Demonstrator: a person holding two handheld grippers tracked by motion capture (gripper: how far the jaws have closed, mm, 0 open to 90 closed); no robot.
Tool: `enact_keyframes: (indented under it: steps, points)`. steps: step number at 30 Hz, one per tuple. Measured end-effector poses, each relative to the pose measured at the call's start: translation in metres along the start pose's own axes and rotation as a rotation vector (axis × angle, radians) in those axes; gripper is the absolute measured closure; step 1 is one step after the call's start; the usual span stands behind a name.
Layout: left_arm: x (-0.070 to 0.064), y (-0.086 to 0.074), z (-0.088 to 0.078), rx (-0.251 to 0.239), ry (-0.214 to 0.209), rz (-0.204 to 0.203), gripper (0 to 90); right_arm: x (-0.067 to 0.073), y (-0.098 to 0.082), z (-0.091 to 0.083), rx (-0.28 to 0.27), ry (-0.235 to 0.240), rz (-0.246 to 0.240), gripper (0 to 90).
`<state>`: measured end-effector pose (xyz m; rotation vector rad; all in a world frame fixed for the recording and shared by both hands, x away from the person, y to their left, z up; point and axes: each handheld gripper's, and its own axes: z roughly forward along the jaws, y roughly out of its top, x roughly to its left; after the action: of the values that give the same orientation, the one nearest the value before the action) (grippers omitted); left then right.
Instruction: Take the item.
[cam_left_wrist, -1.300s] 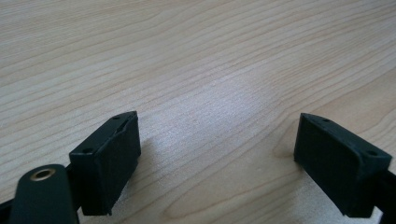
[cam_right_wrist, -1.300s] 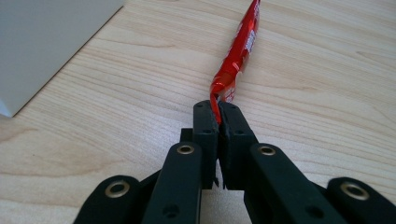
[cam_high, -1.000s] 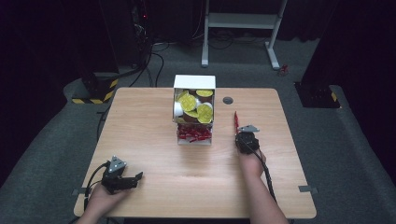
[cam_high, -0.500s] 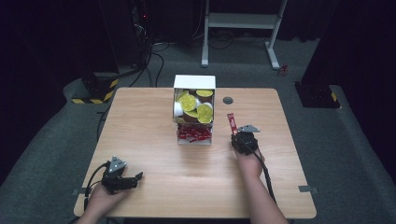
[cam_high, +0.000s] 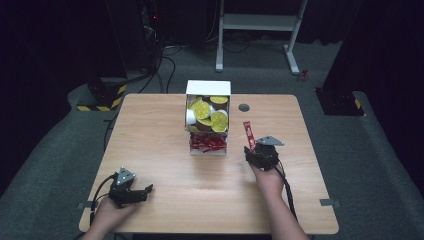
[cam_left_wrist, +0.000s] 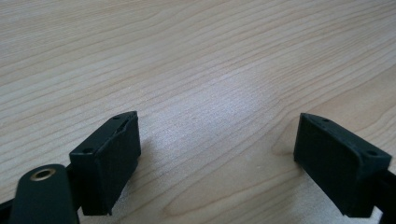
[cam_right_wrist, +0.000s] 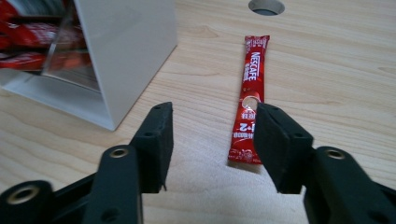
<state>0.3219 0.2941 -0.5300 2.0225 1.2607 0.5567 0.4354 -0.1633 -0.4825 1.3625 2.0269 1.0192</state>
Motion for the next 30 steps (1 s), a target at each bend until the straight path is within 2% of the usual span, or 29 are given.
enact_keyframes:
  steps: [2, 8, 12, 14, 16, 17, 18, 23, 26, 29, 30]
  points:
    - [0.0, 0.0, 0.0, 0.0, 0.0, -0.001, 15.0, 0.0, -0.003, -0.01, -0.017, 0.01, 0.01, 40.9]
    - [0.0, 0.0, 0.0, 0.0, 0.001, -0.001, 15.0, -0.002, -0.014, -0.024, -0.01, 0.023, 0.033, 33.2]
    - [0.0, 0.0, 0.0, -0.001, 0.001, -0.001, 15.0, -0.004, -0.029, -0.038, -0.011, 0.006, 0.031, 27.9]
    - [0.0, 0.0, 0.0, 0.0, 0.001, -0.001, 15.0, -0.006, -0.038, -0.044, -0.013, 0.001, 0.047, 22.7]
    - [0.0, 0.0, 0.0, -0.001, 0.001, 0.0, 15.0, -0.009, -0.047, -0.048, -0.006, -0.013, 0.05, 22.0]
    - [0.0, 0.0, 0.0, 0.0, 0.001, -0.001, 15.0, -0.01, -0.053, -0.05, 0.004, -0.046, 0.051, 21.9]
    - [0.0, 0.0, 0.0, 0.0, 0.001, 0.0, 15.0, -0.01, -0.057, -0.051, 0.016, -0.058, 0.059, 20.2]
    - [0.0, 0.0, 0.0, 0.0, 0.002, 0.002, 15.0, -0.014, -0.079, -0.056, 0.084, -0.064, 0.063, 18.2]
    - [0.0, 0.0, 0.0, 0.001, 0.001, 0.003, 15.0, -0.015, -0.087, -0.059, 0.111, -0.084, 0.047, 17.4]
    - [0.0, 0.0, 0.0, 0.001, 0.002, 0.002, 15.1, -0.013, -0.092, -0.056, 0.151, -0.076, 0.054, 14.6]
    - [0.0, 0.0, 0.0, 0.001, 0.002, 0.002, 15.1, -0.011, -0.094, -0.056, 0.143, -0.089, 0.042, 14.3]
